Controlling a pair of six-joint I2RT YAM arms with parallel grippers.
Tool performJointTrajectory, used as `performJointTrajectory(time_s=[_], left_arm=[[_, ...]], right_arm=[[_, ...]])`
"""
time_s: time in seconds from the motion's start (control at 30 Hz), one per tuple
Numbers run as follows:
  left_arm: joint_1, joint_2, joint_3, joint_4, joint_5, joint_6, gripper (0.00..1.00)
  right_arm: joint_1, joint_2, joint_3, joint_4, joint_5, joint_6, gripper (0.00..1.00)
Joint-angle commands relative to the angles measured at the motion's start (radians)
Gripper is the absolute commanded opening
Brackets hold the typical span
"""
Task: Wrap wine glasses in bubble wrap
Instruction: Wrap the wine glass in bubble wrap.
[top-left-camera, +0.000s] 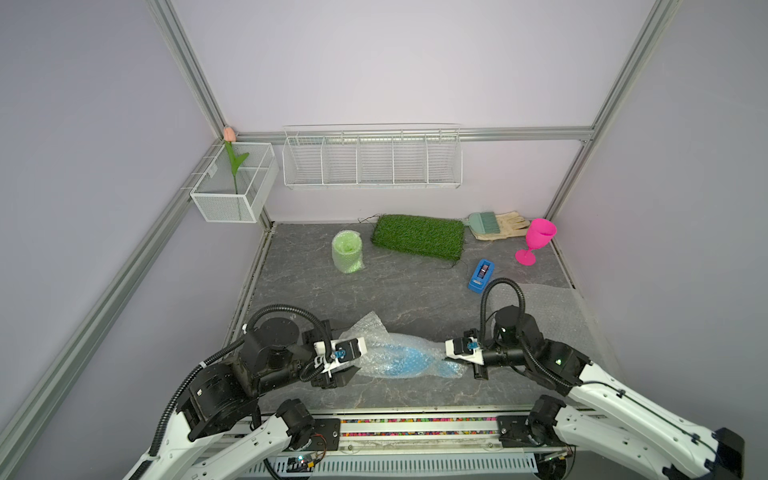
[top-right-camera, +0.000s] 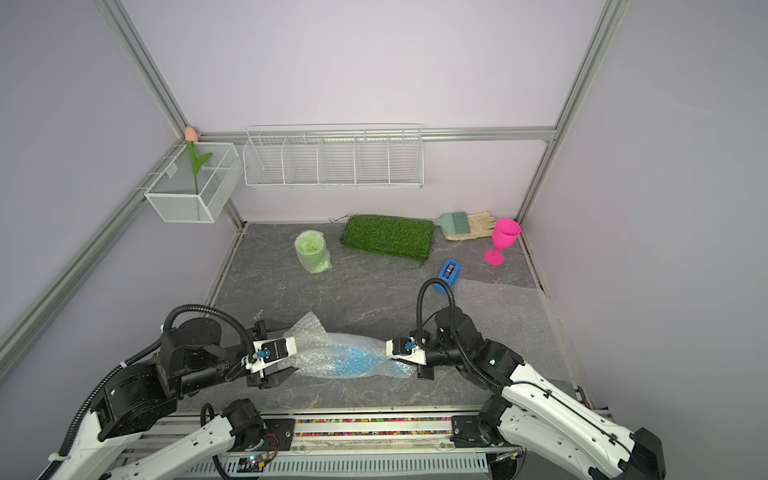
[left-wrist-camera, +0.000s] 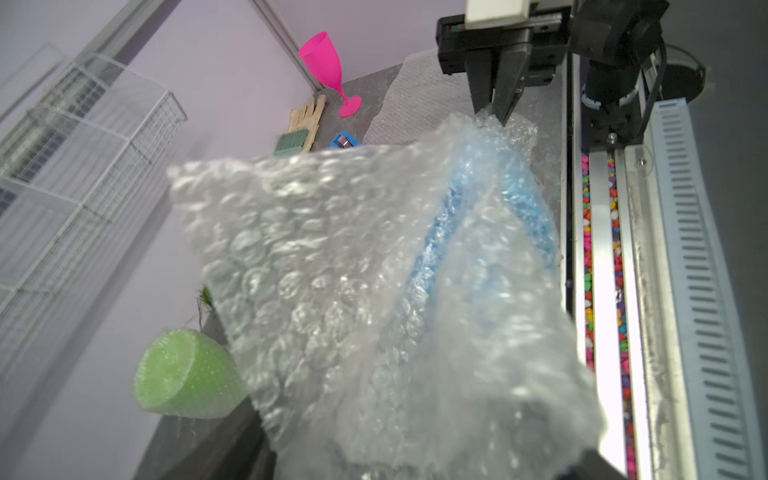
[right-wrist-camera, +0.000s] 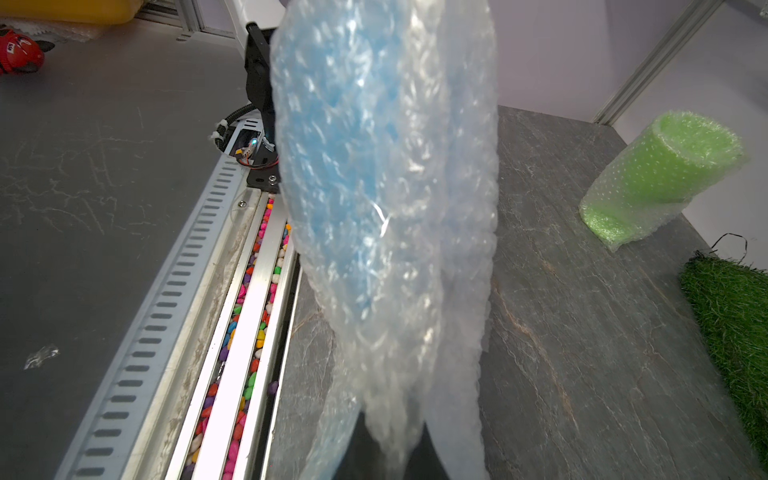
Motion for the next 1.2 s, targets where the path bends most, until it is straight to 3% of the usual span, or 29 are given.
performJointTrajectory(time_s=[0.0, 0.1, 0.2, 0.27, 0.43, 0.8, 1.07, 1.17], left_arm=[[-0.004, -0.010, 0.024, -0.039, 0.026, 0.026, 0.50], [-0.003, -0.010, 0.040, -0.049, 0.030, 0.028, 0.23], [-0.003, 0.023, 0.074, -0.076, 0.046, 0.035, 0.06], [-0.004, 0.058, 0.106, -0.095, 0.054, 0.044, 0.01], [-0.003, 0.159, 0.202, -0.134, 0.063, 0.069, 0.00], [-0.004, 0.464, 0.313, -0.189, 0.104, 0.051, 0.00], [-0.004, 0.591, 0.257, -0.151, 0.084, 0.004, 0.00], [-0.004, 0.639, 0.210, -0.129, 0.078, -0.008, 0.00]], right_arm=[[0.001, -0.010, 0.016, 0.012, -0.008, -0.020, 0.07], [0.003, 0.022, 0.006, 0.053, -0.015, 0.003, 0.07], [0.011, 0.075, -0.023, 0.146, -0.018, 0.047, 0.07], [0.022, 0.118, -0.049, 0.231, -0.022, 0.068, 0.07], [0.033, 0.277, -0.137, 0.537, -0.025, 0.111, 0.07], [0.033, 0.840, -0.271, 1.359, -0.024, 0.239, 0.08], [0.006, 1.098, -0.345, 1.725, -0.015, 0.297, 0.07], [0.003, 1.123, -0.338, 1.749, -0.035, 0.312, 0.07]])
